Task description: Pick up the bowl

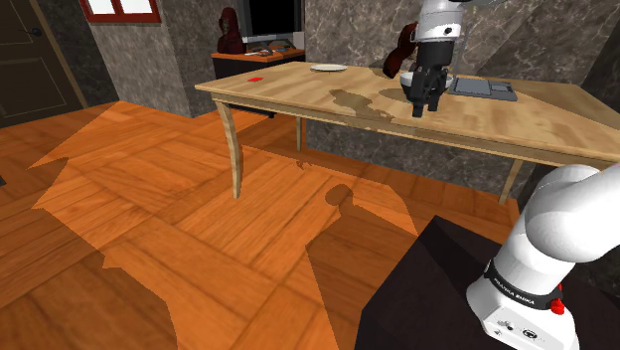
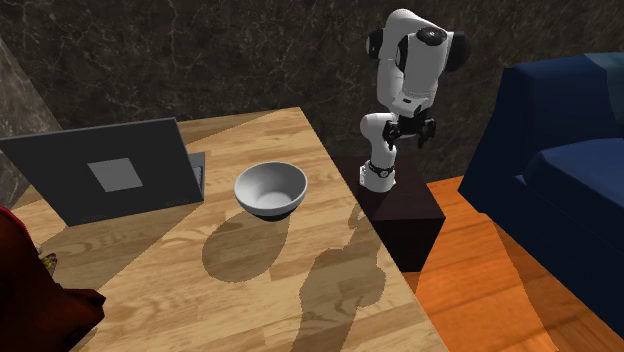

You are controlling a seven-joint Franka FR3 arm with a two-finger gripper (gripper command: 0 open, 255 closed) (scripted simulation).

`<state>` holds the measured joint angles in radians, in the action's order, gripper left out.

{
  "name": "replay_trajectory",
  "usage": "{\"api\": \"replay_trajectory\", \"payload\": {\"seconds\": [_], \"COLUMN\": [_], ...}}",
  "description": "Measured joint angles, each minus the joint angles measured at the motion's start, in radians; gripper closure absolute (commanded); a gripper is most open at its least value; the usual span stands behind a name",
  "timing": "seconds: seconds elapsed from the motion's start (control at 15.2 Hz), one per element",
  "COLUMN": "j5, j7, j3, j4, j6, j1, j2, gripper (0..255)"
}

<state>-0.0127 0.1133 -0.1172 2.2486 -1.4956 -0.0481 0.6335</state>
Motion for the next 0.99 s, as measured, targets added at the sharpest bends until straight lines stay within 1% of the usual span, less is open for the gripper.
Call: {"api": "replay_trajectory", "payload": {"seconds": [0.46, 0.73, 0.99], "j5": [-0.086, -0.114, -0.123], "j7": [0.142, 0.224, 0.302], "j3": [-0.102, -0.159, -0.209], "j4": [-0.134, -0.23, -0.337], "j6": [-0.055, -0.083, -0.103], "j1": [-0.033, -0.048, -0.062], "j2": [-0.157, -0.258, -0.36], "gripper": [0, 0, 0]}}
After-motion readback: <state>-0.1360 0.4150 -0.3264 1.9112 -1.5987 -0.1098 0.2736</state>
